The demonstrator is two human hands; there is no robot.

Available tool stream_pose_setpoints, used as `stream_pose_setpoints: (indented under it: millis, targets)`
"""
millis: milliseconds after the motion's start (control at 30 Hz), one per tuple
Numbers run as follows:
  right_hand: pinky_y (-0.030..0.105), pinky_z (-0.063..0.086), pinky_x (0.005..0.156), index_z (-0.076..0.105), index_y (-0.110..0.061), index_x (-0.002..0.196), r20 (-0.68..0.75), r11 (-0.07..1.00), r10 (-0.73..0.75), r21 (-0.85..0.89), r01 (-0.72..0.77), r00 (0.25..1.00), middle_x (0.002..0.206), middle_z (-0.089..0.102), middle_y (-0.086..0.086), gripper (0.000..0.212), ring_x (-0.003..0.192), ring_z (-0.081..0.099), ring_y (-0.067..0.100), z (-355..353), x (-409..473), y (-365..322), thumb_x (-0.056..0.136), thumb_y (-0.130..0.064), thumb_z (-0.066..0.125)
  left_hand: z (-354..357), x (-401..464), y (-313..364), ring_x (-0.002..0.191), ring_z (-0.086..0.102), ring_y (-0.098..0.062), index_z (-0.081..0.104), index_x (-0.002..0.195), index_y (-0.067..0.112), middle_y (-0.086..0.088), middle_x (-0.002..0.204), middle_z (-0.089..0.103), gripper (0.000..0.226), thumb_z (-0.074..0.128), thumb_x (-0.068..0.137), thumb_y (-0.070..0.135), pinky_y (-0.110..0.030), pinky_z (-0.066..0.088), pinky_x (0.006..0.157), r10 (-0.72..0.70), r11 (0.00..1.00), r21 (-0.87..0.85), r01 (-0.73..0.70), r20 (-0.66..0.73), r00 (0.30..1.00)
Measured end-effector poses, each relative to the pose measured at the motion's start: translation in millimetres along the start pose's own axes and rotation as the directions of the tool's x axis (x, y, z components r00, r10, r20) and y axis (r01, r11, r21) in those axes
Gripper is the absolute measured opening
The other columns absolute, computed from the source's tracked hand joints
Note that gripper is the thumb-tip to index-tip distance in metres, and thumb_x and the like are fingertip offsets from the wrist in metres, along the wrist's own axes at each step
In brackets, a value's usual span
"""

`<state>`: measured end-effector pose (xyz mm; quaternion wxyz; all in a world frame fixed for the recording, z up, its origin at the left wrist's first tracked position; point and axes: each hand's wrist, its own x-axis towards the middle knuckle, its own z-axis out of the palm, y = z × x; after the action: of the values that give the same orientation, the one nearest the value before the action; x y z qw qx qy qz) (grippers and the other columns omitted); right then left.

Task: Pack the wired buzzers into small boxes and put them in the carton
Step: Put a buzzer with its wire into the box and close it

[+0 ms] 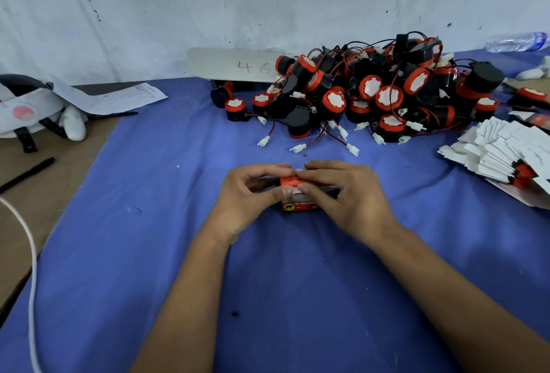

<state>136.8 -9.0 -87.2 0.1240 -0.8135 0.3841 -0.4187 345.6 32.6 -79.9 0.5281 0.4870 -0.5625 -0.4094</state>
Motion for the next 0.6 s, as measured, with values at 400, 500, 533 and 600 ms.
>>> stream_pose_setpoints:
  millis: [400,500,533,600]
  targets:
    - [0.041,0.059,0.084,0.078,-0.023,0.117,0.066,0.995,-0.083,-0.056,0.087,0.994,0.126,0.072,-0.002,0.025,0.114,0.069,0.014,-3.8,-0.1,1.1,0.097,-0.033,0.067,0.4,1.9,3.2,0.110,0.072,-0.010,0.078,0.084,0.009,-0.004,0.117,0.075,0.014,0.082,0.082,-0.004,-0.027,0.055,0.097,0.106,0.973,0.209,-0.101,-0.015,0.994]
    - [0.040,0.059,0.086,0.078,-0.023,0.118,0.070,0.995,-0.079,-0.049,0.082,0.994,0.127,0.072,-0.003,0.025,0.116,0.068,0.013,-4.1,0.3,2.8,0.097,-0.033,0.068,0.6,2.0,4.5,0.109,0.072,-0.006,0.078,0.083,0.010,-0.001,0.117,0.075,0.014,0.081,0.084,-0.003,-0.024,0.055,0.097,0.113,0.961,0.256,-0.107,-0.006,0.994]
    - [0.040,0.059,0.087,0.078,-0.024,0.118,0.070,0.996,-0.073,-0.049,0.076,0.995,0.127,0.072,-0.003,0.024,0.117,0.068,0.013,-4.0,0.4,2.7,0.097,-0.032,0.068,1.0,1.9,5.1,0.108,0.072,-0.006,0.077,0.083,0.013,0.000,0.117,0.075,0.016,0.081,0.084,-0.002,-0.024,0.055,0.096,0.115,0.958,0.265,-0.108,-0.007,0.993]
    - [0.040,0.058,0.089,0.078,-0.024,0.118,0.068,0.996,-0.069,-0.050,0.072,0.995,0.127,0.072,-0.003,0.024,0.118,0.067,0.012,-3.9,0.8,2.4,0.098,-0.031,0.067,2.2,1.9,5.7,0.106,0.072,-0.004,0.076,0.083,0.016,0.003,0.116,0.075,0.018,0.080,0.086,-0.001,-0.024,0.056,0.096,0.120,0.952,0.284,-0.112,-0.012,0.993]
